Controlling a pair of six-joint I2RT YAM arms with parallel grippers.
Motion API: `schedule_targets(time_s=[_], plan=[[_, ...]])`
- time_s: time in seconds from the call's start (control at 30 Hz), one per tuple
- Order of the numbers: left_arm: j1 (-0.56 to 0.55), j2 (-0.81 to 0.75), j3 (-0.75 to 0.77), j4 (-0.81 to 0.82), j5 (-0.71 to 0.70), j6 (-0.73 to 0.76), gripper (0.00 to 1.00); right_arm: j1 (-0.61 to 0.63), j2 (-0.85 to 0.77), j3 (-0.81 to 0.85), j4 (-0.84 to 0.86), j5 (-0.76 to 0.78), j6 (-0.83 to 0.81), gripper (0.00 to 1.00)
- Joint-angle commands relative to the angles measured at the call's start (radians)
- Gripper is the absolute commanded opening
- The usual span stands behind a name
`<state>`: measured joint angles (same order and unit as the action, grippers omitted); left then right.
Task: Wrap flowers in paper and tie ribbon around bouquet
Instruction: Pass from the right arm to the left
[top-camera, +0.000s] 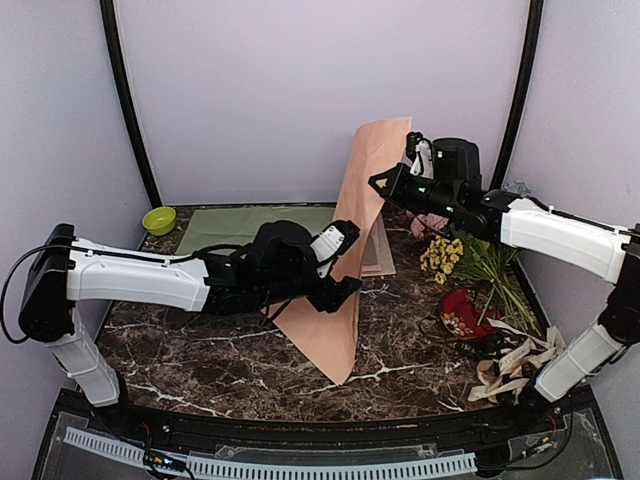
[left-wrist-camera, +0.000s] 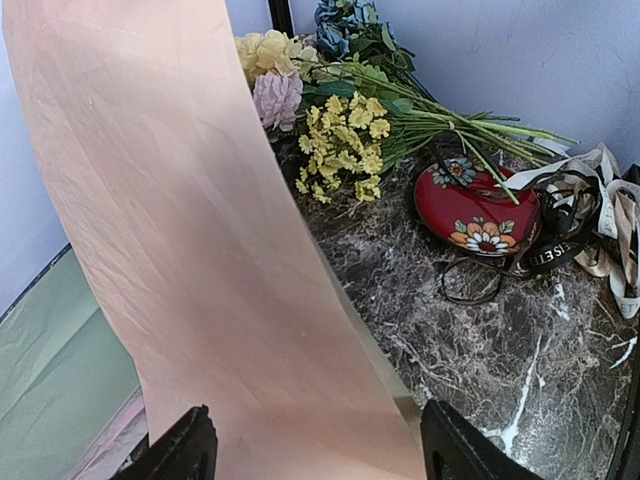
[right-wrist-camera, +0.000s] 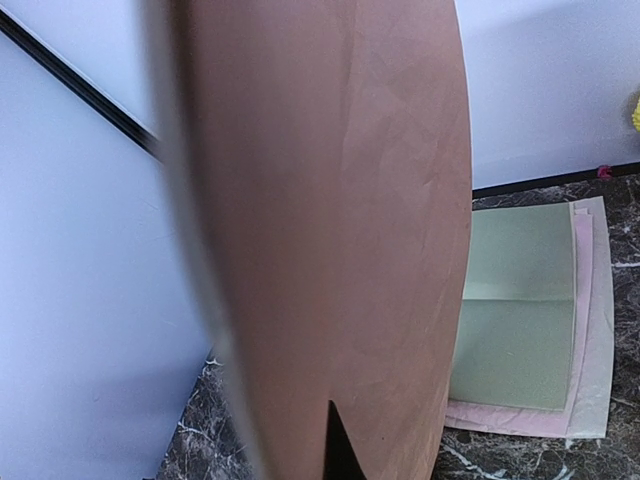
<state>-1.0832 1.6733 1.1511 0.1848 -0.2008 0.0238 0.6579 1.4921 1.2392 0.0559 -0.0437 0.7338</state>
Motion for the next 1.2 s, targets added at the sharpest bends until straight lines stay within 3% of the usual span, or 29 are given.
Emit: schedule_targets(time_s=[0.0, 0.97, 1.03, 1.17], plan=[[-0.005, 0.031, 0.026, 0.001, -0.021, 0.019, 0.72, 0.008, -0.007, 0.019, 0.026, 0.015, -0.015, 0.00], [-0.004, 0.159, 0.115, -0.021, -0.212, 0.051, 0.60, 0.008, -0.015, -0.007, 0.038, 0.015, -0.015, 0.00], [-0.004, 0.163, 0.118, -0.028, -0.224, 0.054, 0.49, 0.008, -0.015, -0.009, 0.037, 0.016, -0.017, 0.00], [-0.004, 0.137, 0.113, -0.035, -0.160, 0.031, 0.01, 0.000, -0.011, -0.013, 0.027, 0.012, -0.042, 0.00]])
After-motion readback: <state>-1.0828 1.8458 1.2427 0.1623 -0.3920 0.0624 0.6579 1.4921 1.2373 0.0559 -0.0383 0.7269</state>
